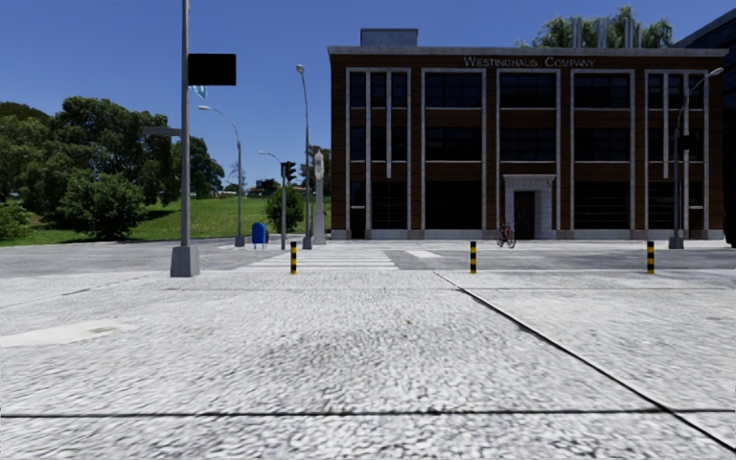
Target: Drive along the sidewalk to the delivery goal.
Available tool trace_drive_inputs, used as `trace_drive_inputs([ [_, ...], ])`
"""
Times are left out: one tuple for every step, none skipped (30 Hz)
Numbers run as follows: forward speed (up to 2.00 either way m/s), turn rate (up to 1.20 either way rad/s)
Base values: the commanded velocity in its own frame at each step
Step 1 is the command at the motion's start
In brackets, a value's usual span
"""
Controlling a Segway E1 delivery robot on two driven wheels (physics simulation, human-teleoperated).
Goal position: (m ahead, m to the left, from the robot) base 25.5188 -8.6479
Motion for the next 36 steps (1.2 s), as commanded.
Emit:
trace_drive_inputs([
  [2.00,0.00],
  [2.00,0.00],
  [2.00,0.00],
  [2.00,0.00],
  [2.00,0.00],
  [2.00,0.00],
  [2.00,0.00],
  [2.00,0.00],
  [2.00,0.00],
  [2.00,0.00],
  [2.00,0.00],
  [2.00,0.00],
  [2.00,0.00],
  [2.00,0.00],
  [2.00,0.00],
  [2.00,0.00],
  [2.00,0.00],
  [2.00,0.00],
  [2.00,0.00],
  [2.00,0.00],
  [2.00,0.00],
  [2.00,0.00],
  [2.00,0.00],
  [2.00,0.00],
  [2.00,0.00],
  [2.00,0.00],
  [2.00,0.00],
  [2.00,0.00],
  [2.00,0.00],
  [2.00,0.00],
  [2.00,0.00],
  [2.00,0.00],
  [2.00,0.00],
  [2.00,0.00],
  [2.00,0.00],
  [2.00,0.00],
])
